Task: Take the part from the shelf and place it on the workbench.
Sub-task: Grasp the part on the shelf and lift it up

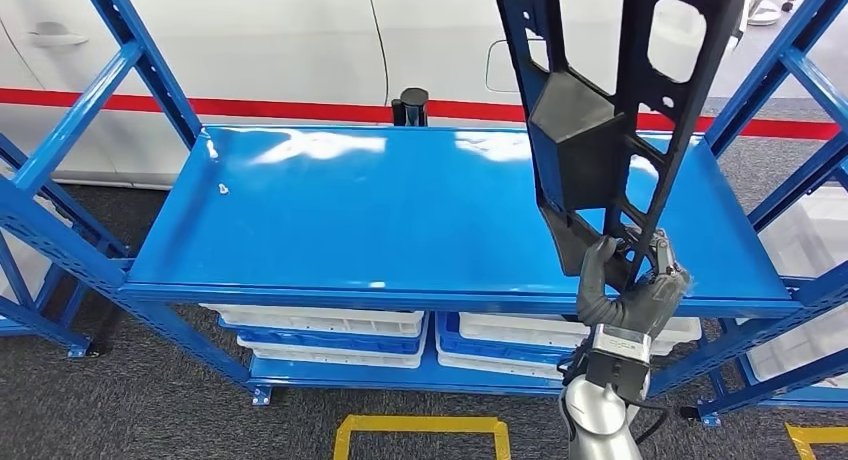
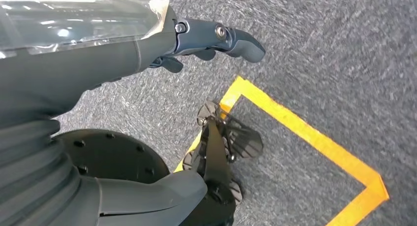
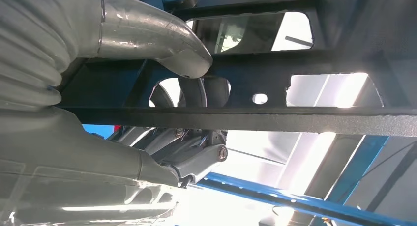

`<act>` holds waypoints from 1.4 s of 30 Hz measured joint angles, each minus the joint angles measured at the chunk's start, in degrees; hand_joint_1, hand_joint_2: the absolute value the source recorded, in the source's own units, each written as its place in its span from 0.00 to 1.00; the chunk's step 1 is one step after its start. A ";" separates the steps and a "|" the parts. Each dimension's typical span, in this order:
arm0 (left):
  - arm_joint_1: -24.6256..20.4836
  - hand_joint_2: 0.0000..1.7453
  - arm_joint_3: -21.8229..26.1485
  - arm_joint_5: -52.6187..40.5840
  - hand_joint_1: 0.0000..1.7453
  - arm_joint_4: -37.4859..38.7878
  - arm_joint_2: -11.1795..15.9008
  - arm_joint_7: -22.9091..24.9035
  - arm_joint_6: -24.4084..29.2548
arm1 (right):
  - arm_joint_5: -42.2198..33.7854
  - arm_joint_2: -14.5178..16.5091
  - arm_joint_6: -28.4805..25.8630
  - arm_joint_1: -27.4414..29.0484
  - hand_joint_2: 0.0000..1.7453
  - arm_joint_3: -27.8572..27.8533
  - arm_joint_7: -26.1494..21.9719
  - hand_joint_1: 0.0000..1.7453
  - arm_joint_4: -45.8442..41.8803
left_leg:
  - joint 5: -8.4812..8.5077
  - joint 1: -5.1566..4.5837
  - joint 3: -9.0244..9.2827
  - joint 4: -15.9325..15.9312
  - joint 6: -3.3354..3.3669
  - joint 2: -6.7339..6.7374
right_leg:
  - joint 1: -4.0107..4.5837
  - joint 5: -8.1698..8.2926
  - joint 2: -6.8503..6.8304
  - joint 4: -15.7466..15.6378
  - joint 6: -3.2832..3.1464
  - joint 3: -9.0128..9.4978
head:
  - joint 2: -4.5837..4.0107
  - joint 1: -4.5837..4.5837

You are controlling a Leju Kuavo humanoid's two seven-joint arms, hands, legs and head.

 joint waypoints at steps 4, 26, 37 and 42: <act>-0.01 1.00 0.09 0.01 0.00 -0.02 -0.11 0.00 -0.09 | -0.01 -0.09 0.00 -0.08 1.00 0.01 0.00 1.00 0.41 | 1.48 0.09 -1.44 -0.34 1.15 0.32 | 0.07 -6.89 0.09 11.70 -0.52 -4.67 | 0.01 0.19; 0.26 1.00 0.20 0.01 0.00 -0.04 -0.81 1.21 -0.42 | 0.57 -0.56 0.41 0.03 1.00 0.93 1.04 1.00 0.92 | -1.46 1.07 0.96 1.77 -2.32 0.05 | -0.06 -0.41 0.05 -1.22 -1.27 1.73 | 0.00 -0.12; 0.20 1.00 0.16 0.01 0.00 -0.04 -0.97 1.33 -0.46 | 0.96 -1.18 0.21 0.23 1.00 1.04 0.94 1.00 0.93 | 2.53 0.34 -2.40 -0.82 0.92 0.50 | -0.04 -8.63 0.10 15.17 0.47 -4.13 | 0.01 0.01; 0.18 1.00 0.08 -0.01 0.00 -0.04 -1.03 1.38 -0.40 | 1.11 -1.35 0.16 0.29 1.00 1.07 0.90 1.00 0.93 | 3.91 0.12 -3.91 -0.19 -0.18 0.39 | 0.23 -4.79 0.24 -1.86 0.93 7.22 | 0.01 -0.02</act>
